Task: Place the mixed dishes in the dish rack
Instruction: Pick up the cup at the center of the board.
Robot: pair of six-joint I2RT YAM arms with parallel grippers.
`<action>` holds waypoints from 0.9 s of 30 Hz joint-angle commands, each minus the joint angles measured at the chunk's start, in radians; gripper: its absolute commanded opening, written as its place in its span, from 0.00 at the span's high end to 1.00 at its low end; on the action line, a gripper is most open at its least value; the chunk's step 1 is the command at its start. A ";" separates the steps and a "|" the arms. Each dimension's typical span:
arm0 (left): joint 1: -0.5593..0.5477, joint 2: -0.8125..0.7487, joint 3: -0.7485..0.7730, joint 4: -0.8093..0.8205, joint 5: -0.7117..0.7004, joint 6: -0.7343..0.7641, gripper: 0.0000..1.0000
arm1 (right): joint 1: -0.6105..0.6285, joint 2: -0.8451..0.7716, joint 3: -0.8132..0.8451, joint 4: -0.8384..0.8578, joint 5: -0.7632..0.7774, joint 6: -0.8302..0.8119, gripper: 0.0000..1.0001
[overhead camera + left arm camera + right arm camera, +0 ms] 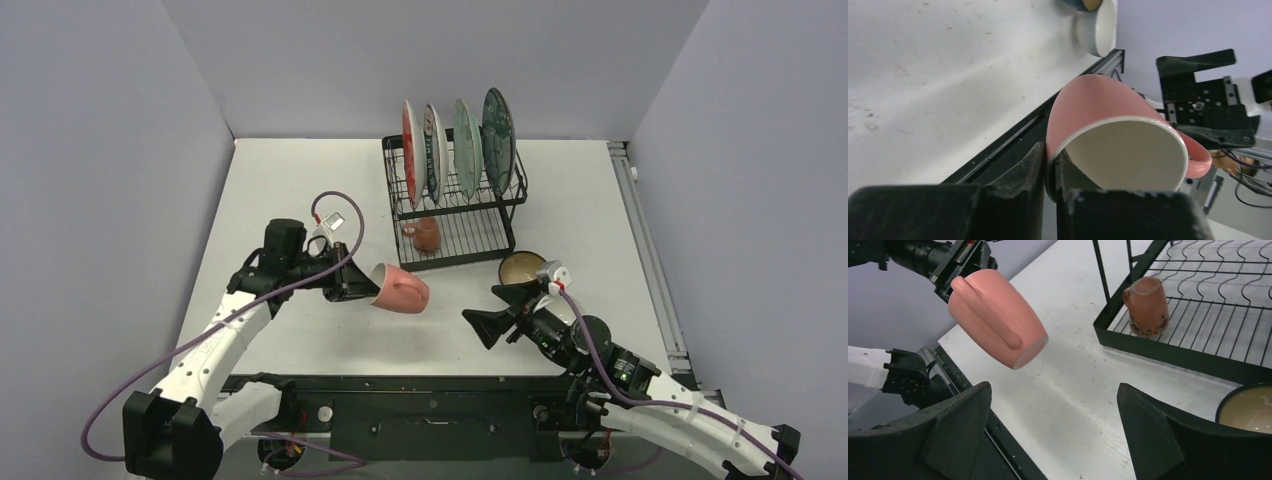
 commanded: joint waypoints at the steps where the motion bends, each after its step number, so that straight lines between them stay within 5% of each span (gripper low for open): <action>1: 0.022 -0.063 -0.033 0.249 0.255 -0.187 1.00 | 0.015 -0.008 -0.025 0.182 -0.108 -0.081 0.10; 7: 0.041 -0.097 -0.159 0.622 0.377 -0.497 1.00 | 0.031 0.001 -0.068 0.390 -0.218 -0.182 0.10; 14: 0.045 -0.109 -0.208 0.790 0.439 -0.666 1.00 | 0.059 0.072 -0.080 0.575 -0.258 -0.307 0.10; 27: 0.042 -0.132 -0.288 1.075 0.481 -0.887 1.00 | 0.134 0.169 0.015 0.571 -0.286 -0.571 0.10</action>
